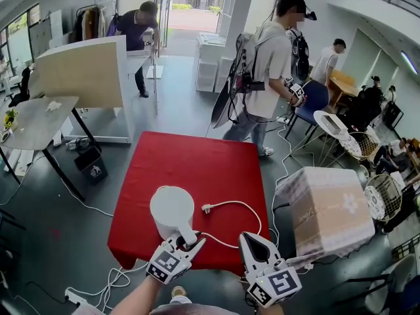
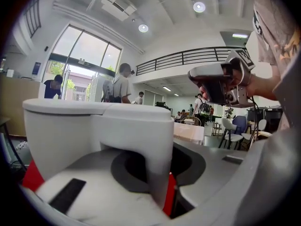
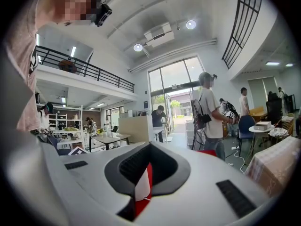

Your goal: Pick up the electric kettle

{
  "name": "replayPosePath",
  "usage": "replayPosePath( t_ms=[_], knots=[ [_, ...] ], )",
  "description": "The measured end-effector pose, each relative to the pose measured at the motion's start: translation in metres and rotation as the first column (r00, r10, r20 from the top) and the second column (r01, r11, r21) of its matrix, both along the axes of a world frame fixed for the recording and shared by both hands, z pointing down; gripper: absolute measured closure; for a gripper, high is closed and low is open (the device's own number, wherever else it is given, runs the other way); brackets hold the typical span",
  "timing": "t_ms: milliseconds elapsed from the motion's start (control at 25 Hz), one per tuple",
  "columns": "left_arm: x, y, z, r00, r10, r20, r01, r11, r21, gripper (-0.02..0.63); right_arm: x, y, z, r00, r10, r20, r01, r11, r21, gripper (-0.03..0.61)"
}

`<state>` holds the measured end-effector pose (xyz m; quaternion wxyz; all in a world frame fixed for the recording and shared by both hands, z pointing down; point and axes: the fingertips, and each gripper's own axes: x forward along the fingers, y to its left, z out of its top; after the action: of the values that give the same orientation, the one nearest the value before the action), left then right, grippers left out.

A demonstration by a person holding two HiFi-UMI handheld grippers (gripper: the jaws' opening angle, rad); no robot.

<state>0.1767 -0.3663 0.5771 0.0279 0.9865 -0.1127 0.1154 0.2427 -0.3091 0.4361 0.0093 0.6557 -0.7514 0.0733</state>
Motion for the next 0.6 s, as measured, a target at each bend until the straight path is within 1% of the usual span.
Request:
replayPosePath(
  t_ms=[400, 600],
  knots=[
    [-0.001, -0.002, -0.003, 0.999, 0.038, -0.003, -0.037, 0.999, 0.039, 0.537, -0.001, -0.004, 0.003, 1.000, -0.001, -0.004, 0.001, 1.000, -0.001, 0.568],
    [-0.005, -0.008, -0.010, 0.999, 0.046, -0.011, -0.046, 0.999, 0.030, 0.537, 0.000, -0.007, 0.002, 1.000, 0.010, -0.009, -0.010, 1.000, -0.009, 0.568]
  ],
)
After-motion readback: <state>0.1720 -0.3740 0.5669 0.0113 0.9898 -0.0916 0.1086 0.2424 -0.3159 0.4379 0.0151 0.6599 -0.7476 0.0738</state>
